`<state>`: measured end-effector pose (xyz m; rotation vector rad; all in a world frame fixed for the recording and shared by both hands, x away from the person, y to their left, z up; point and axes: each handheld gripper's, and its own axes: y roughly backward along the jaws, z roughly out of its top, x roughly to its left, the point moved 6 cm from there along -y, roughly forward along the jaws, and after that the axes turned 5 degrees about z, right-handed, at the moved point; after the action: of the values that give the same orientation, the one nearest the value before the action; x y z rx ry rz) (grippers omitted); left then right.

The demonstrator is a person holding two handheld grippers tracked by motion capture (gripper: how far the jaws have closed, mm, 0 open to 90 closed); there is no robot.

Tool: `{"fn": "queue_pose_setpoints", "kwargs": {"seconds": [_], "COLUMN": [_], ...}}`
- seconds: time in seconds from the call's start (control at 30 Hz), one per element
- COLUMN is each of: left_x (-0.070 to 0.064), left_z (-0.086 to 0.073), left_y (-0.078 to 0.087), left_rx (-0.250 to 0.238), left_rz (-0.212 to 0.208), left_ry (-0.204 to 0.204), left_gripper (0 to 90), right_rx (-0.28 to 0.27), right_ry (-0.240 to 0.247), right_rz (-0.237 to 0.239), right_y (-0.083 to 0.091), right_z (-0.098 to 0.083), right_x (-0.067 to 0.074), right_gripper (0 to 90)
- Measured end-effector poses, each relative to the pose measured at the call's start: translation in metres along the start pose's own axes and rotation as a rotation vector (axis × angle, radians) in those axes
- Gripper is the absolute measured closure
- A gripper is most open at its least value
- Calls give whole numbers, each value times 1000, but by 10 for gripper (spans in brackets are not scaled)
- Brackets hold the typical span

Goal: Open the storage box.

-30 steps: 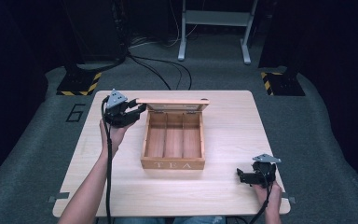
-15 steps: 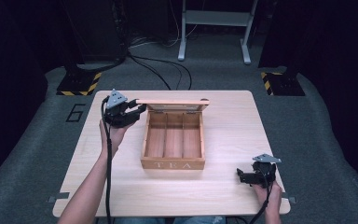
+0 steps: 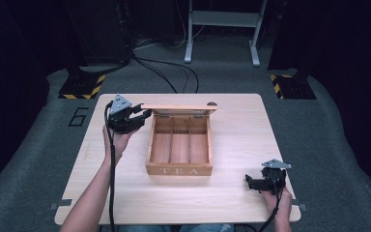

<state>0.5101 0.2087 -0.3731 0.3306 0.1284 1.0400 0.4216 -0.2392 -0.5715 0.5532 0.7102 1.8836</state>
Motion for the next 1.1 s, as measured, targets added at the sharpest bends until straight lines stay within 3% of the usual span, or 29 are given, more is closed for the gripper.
{"fn": "queue_pose_setpoints", "kwargs": {"seconds": [0.67,1.1], "left_x": [-5,-15], "left_z": [-8,-31], "left_y": [5,16], "left_rx": [4,7], "left_rz": [5,7], "left_ry": [-11,-40], "left_gripper": [592,588], "right_rx": [2,-4], "right_ry": [0,2], "right_rz": [5,2], "right_y": [0,0], "right_z": [0,0], "right_x": [0,0], "right_gripper": [8,8]}}
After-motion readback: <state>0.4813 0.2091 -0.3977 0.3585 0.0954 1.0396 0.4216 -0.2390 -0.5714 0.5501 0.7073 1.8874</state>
